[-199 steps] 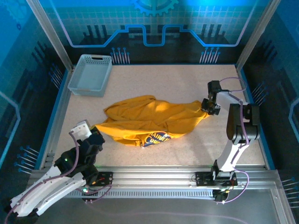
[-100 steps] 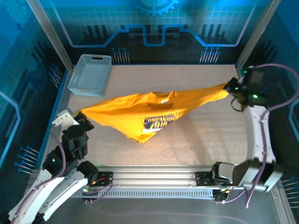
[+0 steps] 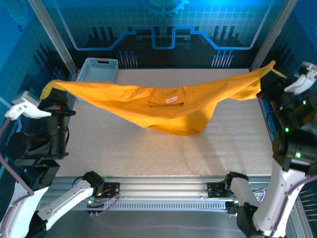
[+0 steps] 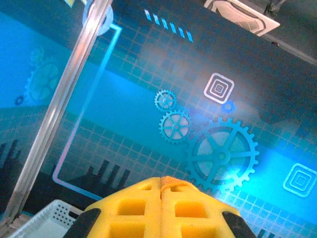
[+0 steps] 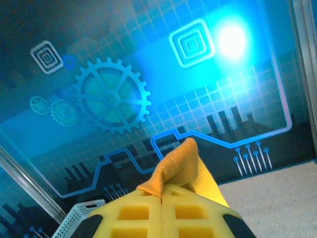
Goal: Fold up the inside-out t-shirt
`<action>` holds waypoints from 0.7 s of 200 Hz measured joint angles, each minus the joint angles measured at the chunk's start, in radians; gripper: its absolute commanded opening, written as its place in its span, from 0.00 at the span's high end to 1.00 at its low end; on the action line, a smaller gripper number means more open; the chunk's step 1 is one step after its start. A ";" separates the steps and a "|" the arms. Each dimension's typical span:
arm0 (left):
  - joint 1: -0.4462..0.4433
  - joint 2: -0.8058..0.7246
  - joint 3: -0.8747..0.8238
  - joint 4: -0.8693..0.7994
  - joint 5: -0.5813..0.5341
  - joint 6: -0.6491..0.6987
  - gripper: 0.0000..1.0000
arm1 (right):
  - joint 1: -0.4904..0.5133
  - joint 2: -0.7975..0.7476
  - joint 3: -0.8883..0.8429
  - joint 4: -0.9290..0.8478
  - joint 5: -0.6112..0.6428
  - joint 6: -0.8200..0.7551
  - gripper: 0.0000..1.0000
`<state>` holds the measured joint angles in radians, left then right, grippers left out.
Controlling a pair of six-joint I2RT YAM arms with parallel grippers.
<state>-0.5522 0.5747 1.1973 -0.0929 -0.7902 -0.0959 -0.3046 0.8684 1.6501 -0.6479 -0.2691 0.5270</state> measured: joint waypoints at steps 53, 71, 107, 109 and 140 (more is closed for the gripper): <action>0.034 0.129 -0.106 -0.121 -0.097 -0.096 1.00 | 0.001 0.009 -0.375 0.031 -0.002 0.028 1.00; 0.128 0.201 -0.249 -0.208 -0.077 -0.245 1.00 | 0.003 0.100 -0.621 0.057 0.000 0.057 1.00; 0.548 0.212 -0.640 -0.303 0.175 -0.588 1.00 | 0.037 0.275 -0.969 0.089 0.023 0.120 1.00; 0.574 0.208 -0.659 -0.301 0.192 -0.608 1.00 | 0.039 0.279 -0.977 0.090 0.024 0.124 1.00; 0.762 0.163 -0.809 -0.285 0.401 -0.772 1.00 | 0.071 0.294 -1.070 0.155 0.053 0.174 0.93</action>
<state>0.2100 0.7380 0.3878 -0.3779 -0.3893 -0.8677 -0.2340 1.1625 0.5800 -0.4927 -0.2165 0.7013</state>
